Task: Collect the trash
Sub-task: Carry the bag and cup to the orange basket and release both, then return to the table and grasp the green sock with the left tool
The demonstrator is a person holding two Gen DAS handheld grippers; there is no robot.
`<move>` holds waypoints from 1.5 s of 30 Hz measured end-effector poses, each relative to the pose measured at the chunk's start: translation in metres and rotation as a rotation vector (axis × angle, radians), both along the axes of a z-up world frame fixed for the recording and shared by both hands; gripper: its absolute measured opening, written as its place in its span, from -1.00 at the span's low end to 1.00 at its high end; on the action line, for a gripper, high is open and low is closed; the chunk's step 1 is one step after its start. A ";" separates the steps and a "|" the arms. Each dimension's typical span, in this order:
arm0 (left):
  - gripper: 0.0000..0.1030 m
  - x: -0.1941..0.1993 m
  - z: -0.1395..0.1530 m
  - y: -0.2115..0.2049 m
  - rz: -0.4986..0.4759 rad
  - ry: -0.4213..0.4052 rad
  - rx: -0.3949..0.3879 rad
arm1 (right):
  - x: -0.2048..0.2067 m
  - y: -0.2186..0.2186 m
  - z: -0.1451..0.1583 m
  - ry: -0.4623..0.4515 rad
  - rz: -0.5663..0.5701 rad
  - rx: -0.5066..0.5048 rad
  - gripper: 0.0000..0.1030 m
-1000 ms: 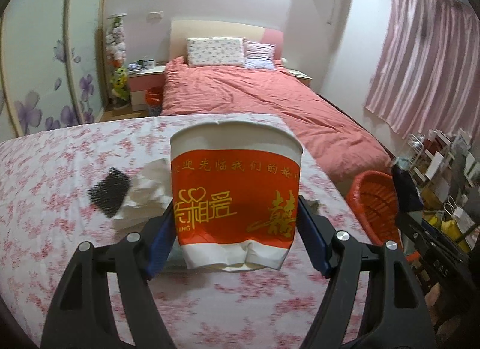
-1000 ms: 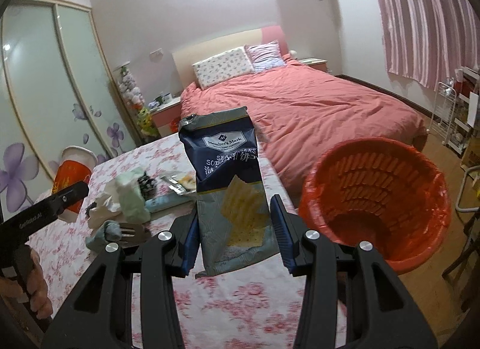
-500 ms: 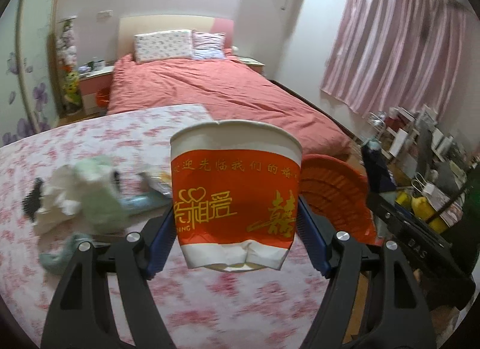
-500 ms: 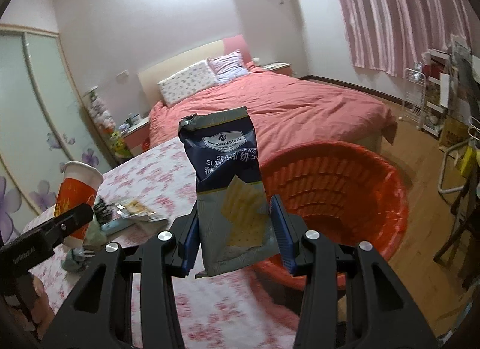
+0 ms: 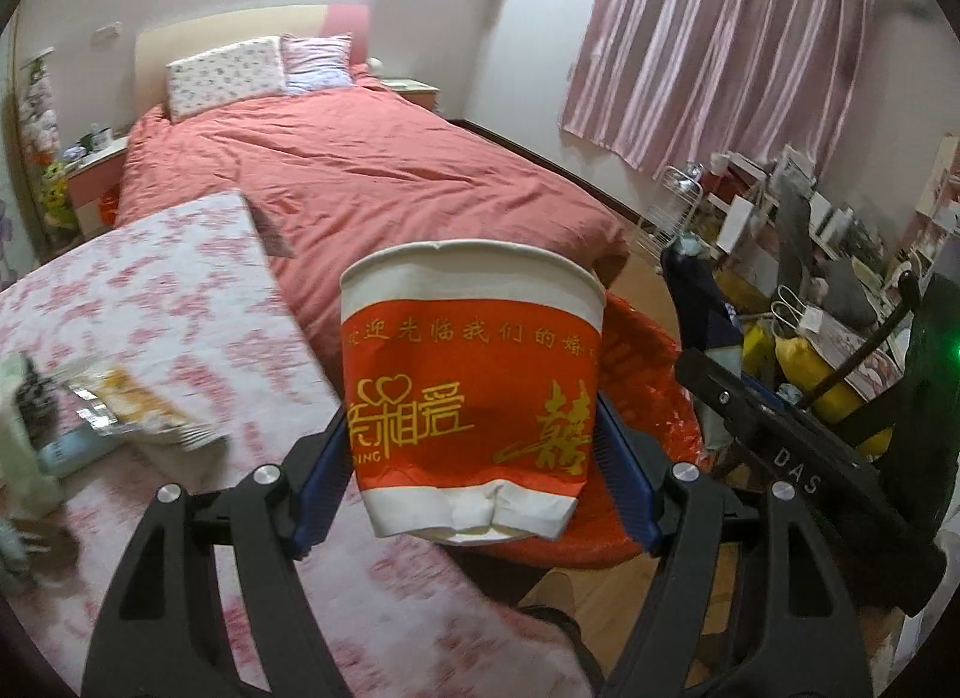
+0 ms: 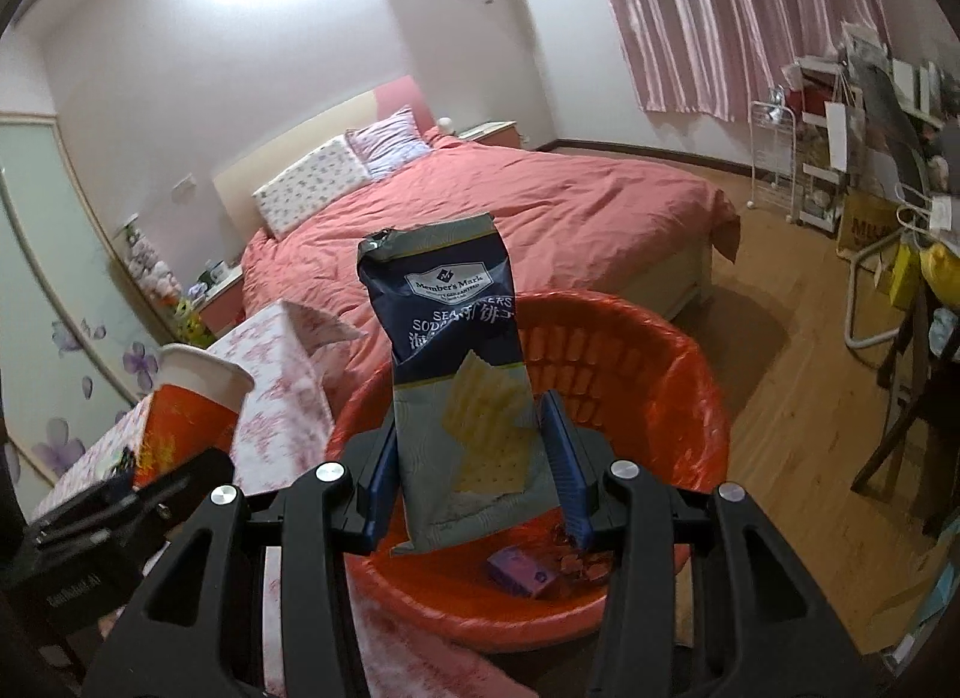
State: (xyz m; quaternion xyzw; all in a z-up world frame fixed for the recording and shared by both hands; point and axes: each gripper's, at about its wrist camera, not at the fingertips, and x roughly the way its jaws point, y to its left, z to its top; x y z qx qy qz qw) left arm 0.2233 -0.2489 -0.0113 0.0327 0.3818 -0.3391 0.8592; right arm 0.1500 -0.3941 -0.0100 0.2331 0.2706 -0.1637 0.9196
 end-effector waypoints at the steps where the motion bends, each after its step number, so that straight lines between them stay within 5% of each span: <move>1: 0.41 0.002 -0.002 -0.006 -0.006 0.005 0.001 | 0.000 -0.003 -0.001 -0.001 -0.006 0.006 -0.14; 7: 0.42 0.017 -0.024 -0.039 -0.028 0.052 0.024 | 0.005 -0.023 -0.006 -0.011 -0.030 0.035 -0.10; 10: 0.45 0.026 -0.036 -0.043 -0.017 0.085 0.040 | 0.007 -0.028 -0.012 -0.007 -0.027 0.057 0.15; 21: 0.59 0.032 -0.042 -0.013 0.036 0.082 0.075 | -0.001 -0.024 -0.017 0.039 -0.031 0.062 0.19; 32: 0.60 0.022 -0.030 0.076 0.163 0.048 0.110 | 0.002 0.015 0.008 0.032 0.036 -0.009 0.19; 45: 0.60 0.011 -0.027 0.236 0.420 0.031 0.114 | 0.023 0.104 0.014 0.066 0.225 -0.063 0.19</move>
